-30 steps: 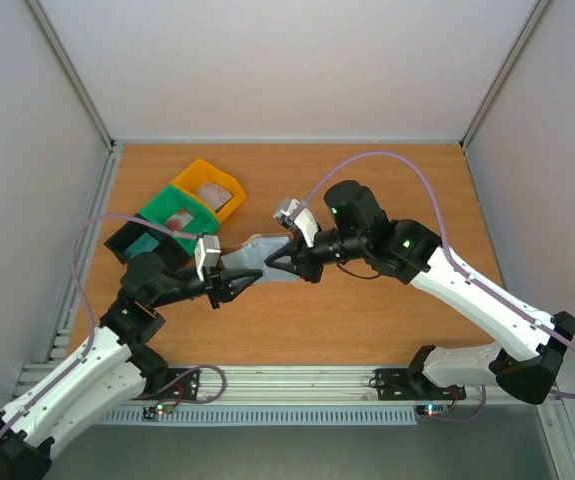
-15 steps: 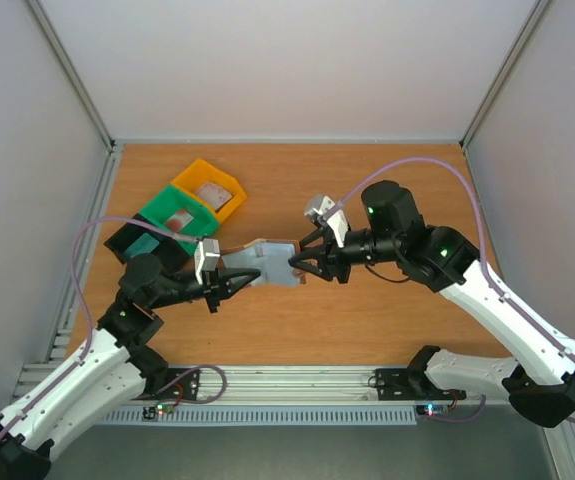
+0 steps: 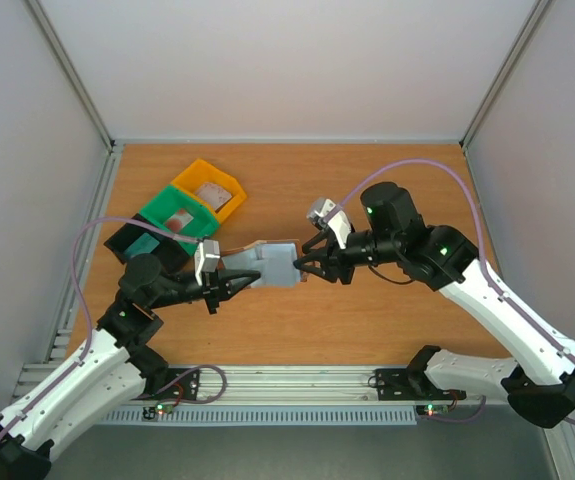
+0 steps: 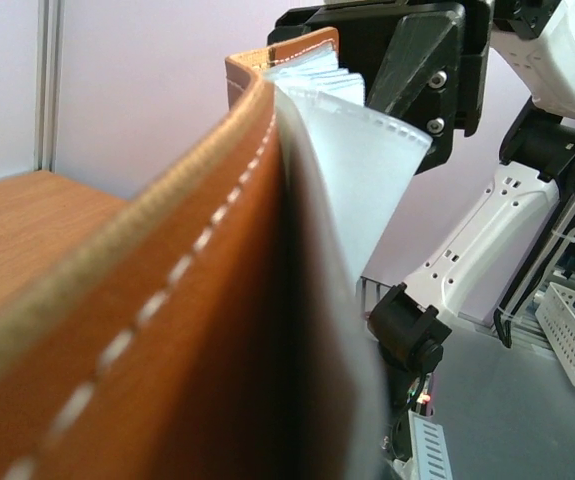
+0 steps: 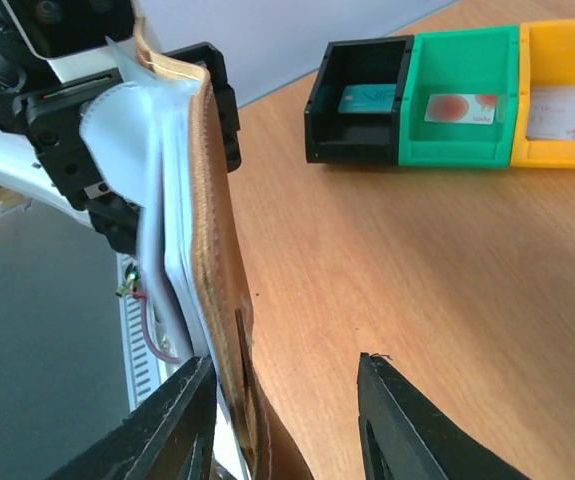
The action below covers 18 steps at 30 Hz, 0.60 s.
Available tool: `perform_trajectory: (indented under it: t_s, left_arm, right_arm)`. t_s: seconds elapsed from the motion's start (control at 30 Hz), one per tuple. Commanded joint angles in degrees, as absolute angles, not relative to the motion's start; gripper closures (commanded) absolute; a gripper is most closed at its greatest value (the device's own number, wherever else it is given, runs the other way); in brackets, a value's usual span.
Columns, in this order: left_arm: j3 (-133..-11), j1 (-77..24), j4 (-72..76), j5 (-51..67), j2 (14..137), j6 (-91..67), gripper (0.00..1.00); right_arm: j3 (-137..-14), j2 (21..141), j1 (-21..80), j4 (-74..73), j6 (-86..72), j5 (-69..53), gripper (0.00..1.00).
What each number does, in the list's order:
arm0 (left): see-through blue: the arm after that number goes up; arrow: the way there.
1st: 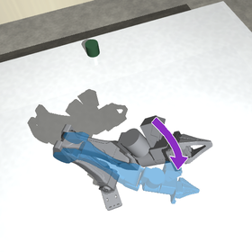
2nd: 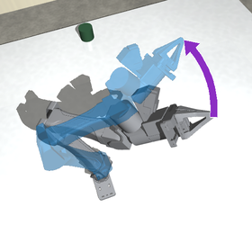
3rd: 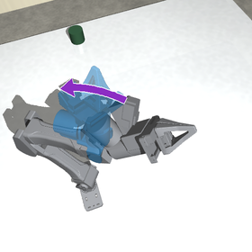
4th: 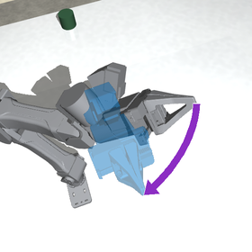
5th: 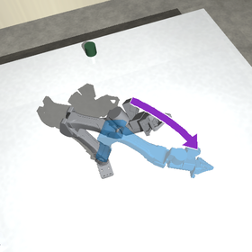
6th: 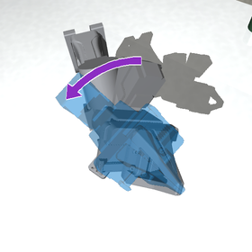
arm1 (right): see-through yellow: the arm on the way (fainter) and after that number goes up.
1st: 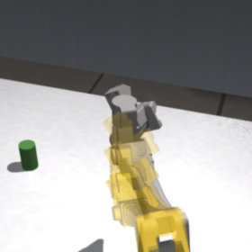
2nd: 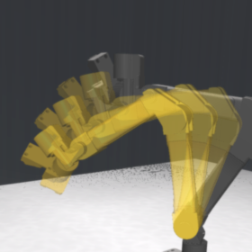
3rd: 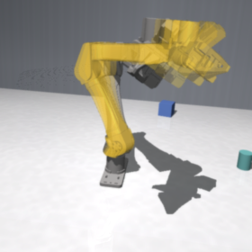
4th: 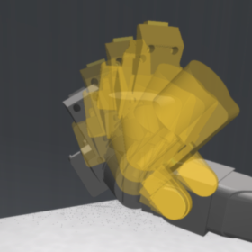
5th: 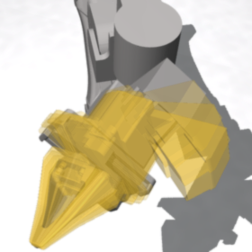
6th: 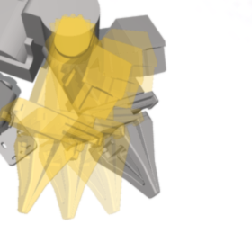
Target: Take the credit cards out of the card holder
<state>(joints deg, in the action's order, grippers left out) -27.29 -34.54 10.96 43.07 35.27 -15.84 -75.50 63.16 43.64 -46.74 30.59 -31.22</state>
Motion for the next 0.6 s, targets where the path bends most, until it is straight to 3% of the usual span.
perform_trajectory:
  t_s: [0.0, 0.57]
  left_arm:
    - [-27.91, -34.75, 14.76, 43.91, 34.96, -15.14, 1.00]
    - [-28.12, -34.74, 11.94, 39.31, 35.09, -15.43, 1.00]
  right_arm:
    - [-76.46, 65.66, 43.41, -45.32, 29.53, -34.52, 0.59]
    - [-76.26, 66.85, 43.83, -44.27, 28.74, -37.97, 0.43]
